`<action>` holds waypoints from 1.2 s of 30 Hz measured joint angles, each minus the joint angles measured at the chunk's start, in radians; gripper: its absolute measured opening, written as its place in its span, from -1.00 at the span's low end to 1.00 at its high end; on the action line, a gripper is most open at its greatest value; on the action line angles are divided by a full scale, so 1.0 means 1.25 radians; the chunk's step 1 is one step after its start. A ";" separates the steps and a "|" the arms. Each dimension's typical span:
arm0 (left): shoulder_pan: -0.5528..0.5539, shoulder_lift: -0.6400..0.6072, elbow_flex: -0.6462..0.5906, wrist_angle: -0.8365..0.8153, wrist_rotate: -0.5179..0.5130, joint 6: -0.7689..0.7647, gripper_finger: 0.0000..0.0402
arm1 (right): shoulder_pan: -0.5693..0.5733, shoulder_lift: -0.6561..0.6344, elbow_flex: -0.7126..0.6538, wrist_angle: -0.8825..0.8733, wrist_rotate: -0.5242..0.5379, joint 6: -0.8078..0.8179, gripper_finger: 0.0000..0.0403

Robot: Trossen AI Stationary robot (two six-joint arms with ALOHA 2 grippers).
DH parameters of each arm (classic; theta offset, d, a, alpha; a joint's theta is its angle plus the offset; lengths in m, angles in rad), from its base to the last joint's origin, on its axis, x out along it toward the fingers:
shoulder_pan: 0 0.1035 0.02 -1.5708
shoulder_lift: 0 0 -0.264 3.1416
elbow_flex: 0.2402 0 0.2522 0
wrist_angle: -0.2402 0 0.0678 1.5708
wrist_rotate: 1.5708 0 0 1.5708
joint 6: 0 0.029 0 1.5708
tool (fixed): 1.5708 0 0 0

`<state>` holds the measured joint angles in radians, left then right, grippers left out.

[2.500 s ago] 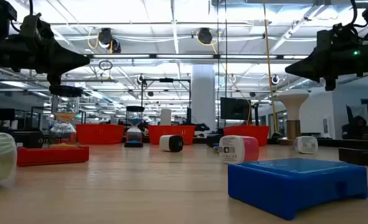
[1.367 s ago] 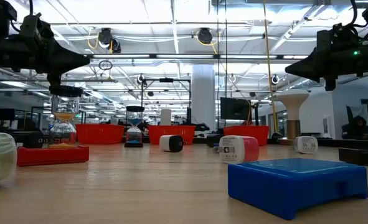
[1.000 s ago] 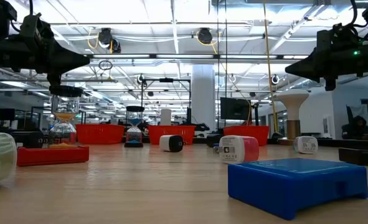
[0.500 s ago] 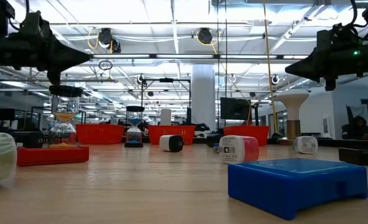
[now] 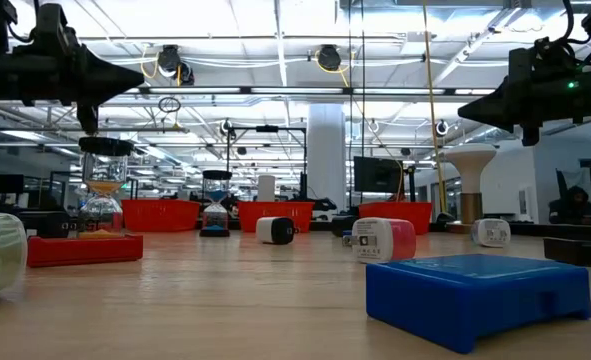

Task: Pick & Place Office items
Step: Put the red timer into the left orange basket

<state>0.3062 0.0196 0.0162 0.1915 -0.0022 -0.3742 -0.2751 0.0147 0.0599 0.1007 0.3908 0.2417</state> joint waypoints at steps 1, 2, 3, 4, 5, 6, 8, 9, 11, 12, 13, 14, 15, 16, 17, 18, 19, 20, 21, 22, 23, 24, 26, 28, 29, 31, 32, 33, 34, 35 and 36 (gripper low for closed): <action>0.000 0.000 0.000 0.000 0.000 -0.003 -0.95 | 0.000 0.000 0.000 0.000 0.000 0.000 -0.98; 0.000 0.000 0.000 -0.003 0.001 -0.015 -0.95 | 0.000 0.000 0.000 0.000 0.000 0.000 -0.98; 0.000 0.000 0.000 -0.011 0.007 -0.042 -0.95 | 0.000 0.000 0.000 0.000 0.000 0.000 -0.98; 0.000 0.001 0.000 -0.022 0.016 -0.075 -0.95 | 0.000 0.000 0.000 0.000 0.000 0.000 -0.98; 0.000 0.005 0.000 -0.031 0.025 -0.096 -0.95 | 0.000 0.000 0.000 0.000 0.000 0.000 -0.98; 0.000 0.010 0.000 -0.038 0.030 -0.100 -0.95 | 0.000 0.000 0.000 0.000 0.000 0.000 -0.98; -0.003 0.024 0.000 -0.033 0.031 -0.067 -0.95 | 0.000 0.000 0.000 0.000 0.000 0.000 -0.98; -0.006 0.033 0.000 -0.021 0.021 -0.042 -0.95 | 0.000 0.000 0.000 0.000 0.000 0.000 -0.98; -0.012 0.052 0.000 0.007 0.002 -0.001 -0.95 | 0.000 0.000 0.000 0.000 0.000 0.000 -0.98; -0.013 0.062 0.002 0.015 -0.003 0.005 -0.95 | 0.000 0.000 0.000 0.000 0.000 0.000 -0.98; -0.013 0.073 0.006 0.016 -0.004 0.005 -0.95 | 0.000 0.000 0.000 0.000 0.000 0.000 -0.98; -0.012 0.085 0.010 0.015 -0.006 -0.005 -0.96 | 0.000 0.000 0.000 0.000 0.000 0.000 -0.98; -0.012 0.098 0.014 0.013 -0.006 -0.022 -0.98 | 0.000 0.000 0.000 0.000 0.000 0.000 -0.98; -0.012 0.112 0.016 0.013 -0.005 -0.038 -0.99 | 0.000 0.000 0.000 0.000 0.000 0.000 -0.98; -0.012 0.126 0.018 0.013 -0.001 -0.049 -0.99 | 0.000 0.000 0.000 0.000 0.000 0.000 -0.98; -0.012 0.140 0.019 0.014 0.001 -0.059 -0.98 | 0.000 0.000 0.000 0.000 0.000 0.000 -0.98; -0.013 0.154 0.019 0.016 0.000 -0.064 -0.96 | 0.000 0.000 0.000 0.000 0.000 0.000 -0.98; -0.013 0.167 0.019 0.023 -0.003 -0.060 -0.95 | 0.000 0.000 0.000 0.000 0.000 0.000 -0.98; -0.013 0.179 0.019 0.039 -0.007 -0.045 -0.94 | 0.000 0.000 0.000 0.000 0.000 0.000 -0.98; -0.013 0.191 0.019 0.064 -0.008 -0.023 -0.94 | 0.000 0.000 0.000 0.000 0.000 0.000 -0.98; -0.013 0.200 0.019 0.093 -0.006 0.008 -0.94 | 0.000 0.000 0.000 0.000 0.000 0.000 -0.98; -0.013 0.210 0.019 0.125 -0.005 0.027 -0.96 | 0.000 0.000 0.000 0.000 0.000 0.000 -0.98; -0.013 0.225 0.019 0.174 -0.005 0.024 -0.98 | 0.000 0.000 0.000 0.000 0.000 0.000 -0.98; -0.012 0.235 0.023 0.196 -0.005 0.014 -0.97 | 0.000 0.000 0.000 0.000 0.000 0.000 -0.98; -0.012 0.240 0.030 0.189 -0.008 0.014 -0.96 | 0.000 0.000 0.000 0.000 0.000 0.000 -0.98; -0.012 0.254 0.052 0.153 -0.032 0.025 -0.95 | 0.000 0.000 0.000 0.000 0.000 0.000 -0.98; -0.012 0.261 0.067 0.130 -0.049 0.035 -0.96 | 0.000 0.000 0.000 0.000 0.000 0.000 -0.98; -0.012 0.269 0.085 0.108 -0.064 0.044 -0.97 | 0.000 0.000 0.000 0.000 0.000 0.000 -0.98; -0.012 0.278 0.103 0.089 -0.075 0.051 -0.98 | 0.000 0.000 0.000 0.000 0.000 0.000 -0.98; -0.012 0.288 0.125 0.066 -0.083 0.057 -0.99 | 0.000 0.000 0.000 0.000 0.000 0.000 -0.98; -0.012 0.300 0.147 0.041 -0.087 0.066 -0.99 | 0.000 0.000 0.000 0.000 0.000 0.000 -0.98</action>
<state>0.2913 0.3948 0.1997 0.2432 -0.1104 -0.2920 -0.2749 0.0150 0.0601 0.1008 0.3909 0.2417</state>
